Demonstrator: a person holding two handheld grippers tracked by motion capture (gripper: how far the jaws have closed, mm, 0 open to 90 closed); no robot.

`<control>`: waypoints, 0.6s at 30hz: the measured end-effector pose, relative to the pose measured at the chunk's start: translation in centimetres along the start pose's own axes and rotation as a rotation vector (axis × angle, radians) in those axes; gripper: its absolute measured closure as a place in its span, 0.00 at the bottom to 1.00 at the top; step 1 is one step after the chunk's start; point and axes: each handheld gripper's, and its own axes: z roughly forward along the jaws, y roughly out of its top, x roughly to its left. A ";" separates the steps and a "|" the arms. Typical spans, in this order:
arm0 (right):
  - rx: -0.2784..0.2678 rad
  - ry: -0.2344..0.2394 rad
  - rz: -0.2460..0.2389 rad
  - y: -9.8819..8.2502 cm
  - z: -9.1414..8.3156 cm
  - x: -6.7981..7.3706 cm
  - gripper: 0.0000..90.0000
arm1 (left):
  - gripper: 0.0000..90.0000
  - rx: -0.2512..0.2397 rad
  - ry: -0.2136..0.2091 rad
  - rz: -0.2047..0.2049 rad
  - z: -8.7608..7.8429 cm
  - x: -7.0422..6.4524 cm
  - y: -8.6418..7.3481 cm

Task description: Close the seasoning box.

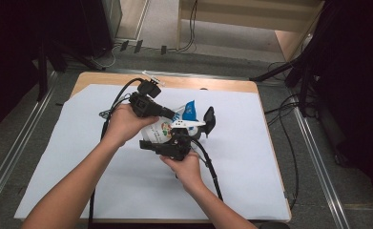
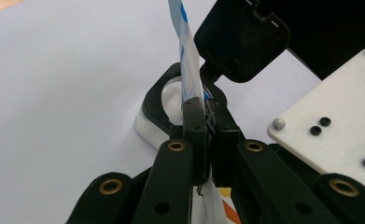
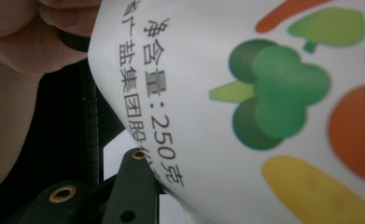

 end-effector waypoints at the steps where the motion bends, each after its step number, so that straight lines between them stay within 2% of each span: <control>1: -0.002 -0.001 0.000 0.1 -0.1 0.1 0.78 | 0.98 0.001 0.000 0.002 0.0 0.0 0.0; 4: -0.005 0.001 -0.003 0.1 -0.2 0.1 0.78 | 0.98 0.002 0.000 0.001 0.1 -0.1 0.1; 8: -0.014 0.024 0.019 0.2 -0.3 0.0 0.78 | 0.98 0.004 -0.002 -0.002 0.4 -0.1 0.2; 18: -0.018 0.029 0.024 0.6 -0.7 0.0 0.79 | 0.99 0.006 -0.003 0.001 0.6 -0.2 0.5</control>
